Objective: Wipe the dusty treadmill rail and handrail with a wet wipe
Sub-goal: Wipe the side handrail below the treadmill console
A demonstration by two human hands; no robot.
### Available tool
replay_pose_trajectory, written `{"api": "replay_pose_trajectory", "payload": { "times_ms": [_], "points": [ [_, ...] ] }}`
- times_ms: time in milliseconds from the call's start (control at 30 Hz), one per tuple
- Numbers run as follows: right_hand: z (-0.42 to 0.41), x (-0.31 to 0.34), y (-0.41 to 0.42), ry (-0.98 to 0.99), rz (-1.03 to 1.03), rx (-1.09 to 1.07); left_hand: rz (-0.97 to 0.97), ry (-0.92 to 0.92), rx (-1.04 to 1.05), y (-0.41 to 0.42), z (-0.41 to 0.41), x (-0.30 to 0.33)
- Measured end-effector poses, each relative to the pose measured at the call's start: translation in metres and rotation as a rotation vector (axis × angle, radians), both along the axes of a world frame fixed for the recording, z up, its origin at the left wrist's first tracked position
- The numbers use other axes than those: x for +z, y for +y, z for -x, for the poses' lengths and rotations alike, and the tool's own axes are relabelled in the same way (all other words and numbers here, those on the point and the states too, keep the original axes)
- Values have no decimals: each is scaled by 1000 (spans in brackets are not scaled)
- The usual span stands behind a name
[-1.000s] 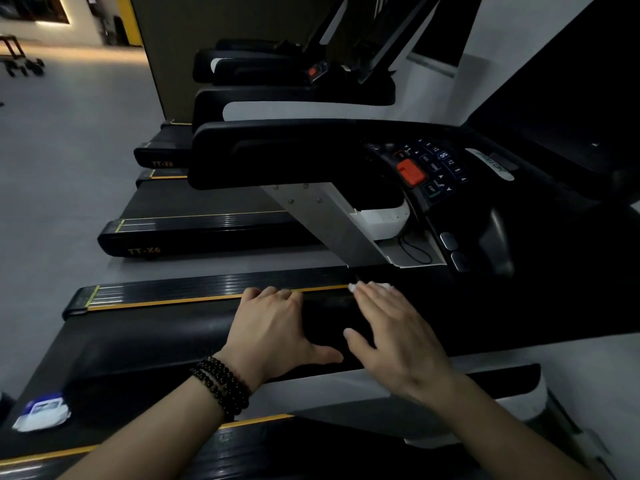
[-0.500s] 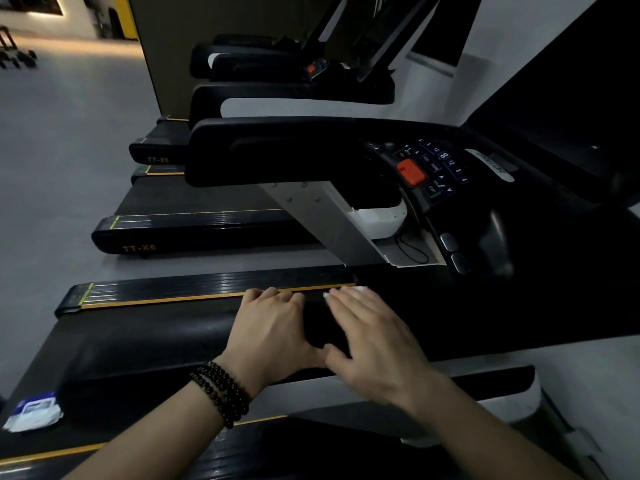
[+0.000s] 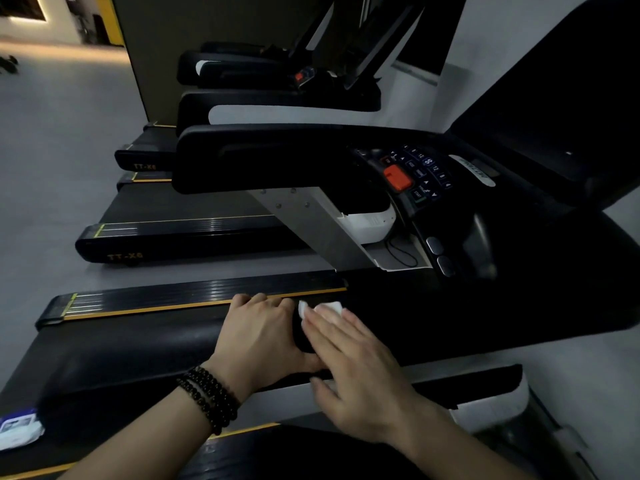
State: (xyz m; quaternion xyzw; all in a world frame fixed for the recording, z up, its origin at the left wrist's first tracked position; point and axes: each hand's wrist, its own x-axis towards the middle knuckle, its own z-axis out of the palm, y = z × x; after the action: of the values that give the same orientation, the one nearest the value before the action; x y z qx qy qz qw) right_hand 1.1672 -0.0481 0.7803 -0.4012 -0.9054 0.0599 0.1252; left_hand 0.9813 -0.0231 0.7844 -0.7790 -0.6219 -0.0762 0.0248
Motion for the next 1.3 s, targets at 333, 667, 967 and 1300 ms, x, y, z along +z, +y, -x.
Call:
{"api": "replay_pose_trajectory", "payload": {
  "times_ms": [333, 667, 967, 1300],
  "points": [
    [-18, -3, 11, -39, -60, -77, 49, 85, 36, -4, -3, 4],
    [-31, 3, 7, 68, -69, -50, -9, -84, -9, 0, -15, 14],
    [-87, 35, 18, 37, -224, -241, -121, -99, -157, 33, -74, 57],
    [-148, 74, 9, 73, -308, -434, -213, -182, -336, 53, -153, 83]
  ]
}}
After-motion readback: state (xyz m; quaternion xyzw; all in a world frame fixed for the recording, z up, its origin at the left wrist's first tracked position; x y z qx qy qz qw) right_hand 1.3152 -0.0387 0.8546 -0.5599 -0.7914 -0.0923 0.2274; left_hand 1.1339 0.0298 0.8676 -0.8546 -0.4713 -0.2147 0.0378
